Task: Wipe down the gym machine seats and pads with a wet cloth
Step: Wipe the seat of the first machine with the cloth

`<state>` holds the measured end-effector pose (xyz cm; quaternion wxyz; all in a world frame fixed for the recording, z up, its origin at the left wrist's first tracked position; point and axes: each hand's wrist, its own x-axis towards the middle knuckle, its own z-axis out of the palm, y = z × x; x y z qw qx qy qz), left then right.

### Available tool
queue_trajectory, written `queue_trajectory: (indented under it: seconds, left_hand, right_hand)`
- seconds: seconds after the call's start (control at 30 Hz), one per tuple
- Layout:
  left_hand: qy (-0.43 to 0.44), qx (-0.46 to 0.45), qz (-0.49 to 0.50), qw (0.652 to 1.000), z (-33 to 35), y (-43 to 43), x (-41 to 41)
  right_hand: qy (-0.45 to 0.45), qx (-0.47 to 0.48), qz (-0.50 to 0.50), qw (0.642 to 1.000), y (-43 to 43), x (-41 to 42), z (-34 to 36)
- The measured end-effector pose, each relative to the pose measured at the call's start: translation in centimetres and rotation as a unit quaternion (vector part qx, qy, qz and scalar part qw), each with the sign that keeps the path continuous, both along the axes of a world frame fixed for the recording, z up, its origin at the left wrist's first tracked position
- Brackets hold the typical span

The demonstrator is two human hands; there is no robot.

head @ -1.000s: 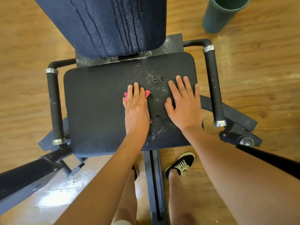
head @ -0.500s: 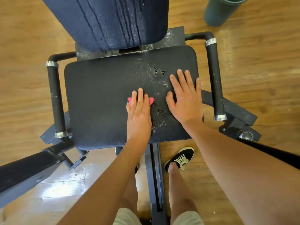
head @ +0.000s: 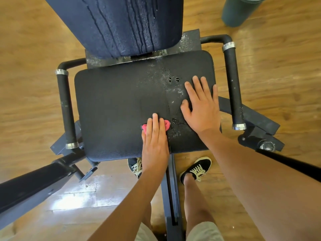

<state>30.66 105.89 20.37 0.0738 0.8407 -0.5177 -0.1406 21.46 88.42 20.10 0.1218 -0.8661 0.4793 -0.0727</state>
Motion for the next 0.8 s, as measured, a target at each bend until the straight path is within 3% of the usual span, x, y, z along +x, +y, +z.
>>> queue_trajectory:
  seconds: [0.13,0.37,0.57,0.8]
  left_hand:
    - [0.010,0.009,0.013,1.000,0.1,-0.9,0.3]
    - [0.065,-0.092,0.080,0.990,0.2,-8.3,4.0]
    - [0.043,-0.147,0.101,0.983,-0.7,-15.6,8.7]
    - [-0.010,-0.162,0.101,0.982,-1.4,-18.2,9.4]
  right_hand:
    - [0.002,0.002,0.003,1.000,0.0,-0.1,-0.1]
    - [0.004,0.006,-0.003,1.000,0.0,0.0,-0.1]
    - [-0.013,-0.002,-0.004,1.000,-0.1,-0.1,-0.5]
    - [-0.015,-0.009,-0.003,1.000,-0.2,-0.1,-0.6]
